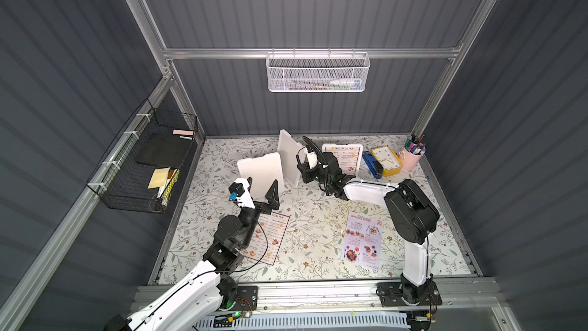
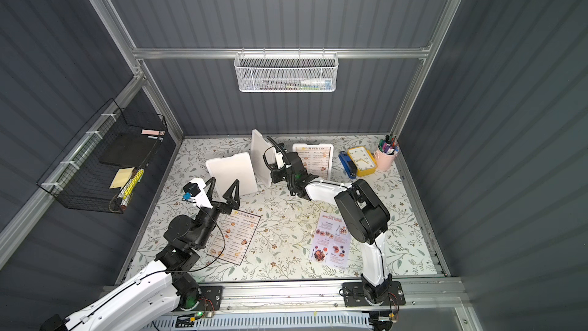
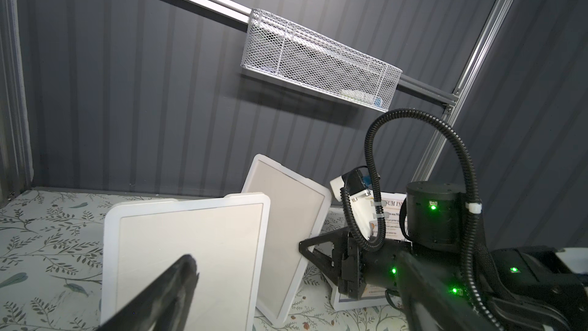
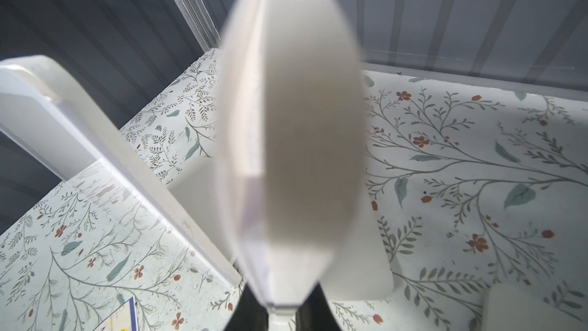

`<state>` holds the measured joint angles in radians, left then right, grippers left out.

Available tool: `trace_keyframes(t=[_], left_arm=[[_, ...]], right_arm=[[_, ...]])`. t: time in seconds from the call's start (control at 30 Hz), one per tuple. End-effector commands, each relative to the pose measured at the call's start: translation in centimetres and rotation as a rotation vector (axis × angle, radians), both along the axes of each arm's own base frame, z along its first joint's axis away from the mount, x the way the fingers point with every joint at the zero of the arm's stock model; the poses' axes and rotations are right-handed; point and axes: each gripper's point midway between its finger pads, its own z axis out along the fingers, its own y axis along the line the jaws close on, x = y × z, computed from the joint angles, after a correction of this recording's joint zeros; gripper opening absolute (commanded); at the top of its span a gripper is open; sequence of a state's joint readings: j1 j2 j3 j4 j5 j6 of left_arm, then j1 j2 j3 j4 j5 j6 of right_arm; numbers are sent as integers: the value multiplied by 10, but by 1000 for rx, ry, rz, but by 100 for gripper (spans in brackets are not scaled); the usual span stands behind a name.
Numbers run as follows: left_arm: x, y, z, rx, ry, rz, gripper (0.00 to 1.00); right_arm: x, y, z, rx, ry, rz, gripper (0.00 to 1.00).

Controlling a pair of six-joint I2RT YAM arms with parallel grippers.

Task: Insert the menus into the narrow rack
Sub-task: Pick up the narrow rack at the center of the board.

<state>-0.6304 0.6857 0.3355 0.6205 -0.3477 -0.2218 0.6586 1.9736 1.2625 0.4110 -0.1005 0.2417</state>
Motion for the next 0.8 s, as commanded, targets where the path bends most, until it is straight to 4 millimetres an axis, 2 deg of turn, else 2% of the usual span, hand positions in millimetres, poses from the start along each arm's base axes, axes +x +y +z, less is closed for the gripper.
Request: trace_keyframes(t=[0.0, 0.33, 0.5, 0.63, 0.77], left_arm=[[-3, 2, 16, -30, -36, 0, 99], [-2, 0, 16, -27, -34, -6, 99], [-2, 1, 16, -27, -37, -8, 99], [-2, 0, 16, -26, -38, -11, 99], [-1, -2, 15, -21, -38, -15, 99]], right_arm=[[-2, 3, 64, 74, -119, 18, 8], [-23, -3, 114, 108, -186, 32, 2], [-33, -13, 144, 116, -234, 19, 1], [-53, -27, 158, 117, -254, 22, 0], [-87, -45, 158, 112, -246, 65, 0]])
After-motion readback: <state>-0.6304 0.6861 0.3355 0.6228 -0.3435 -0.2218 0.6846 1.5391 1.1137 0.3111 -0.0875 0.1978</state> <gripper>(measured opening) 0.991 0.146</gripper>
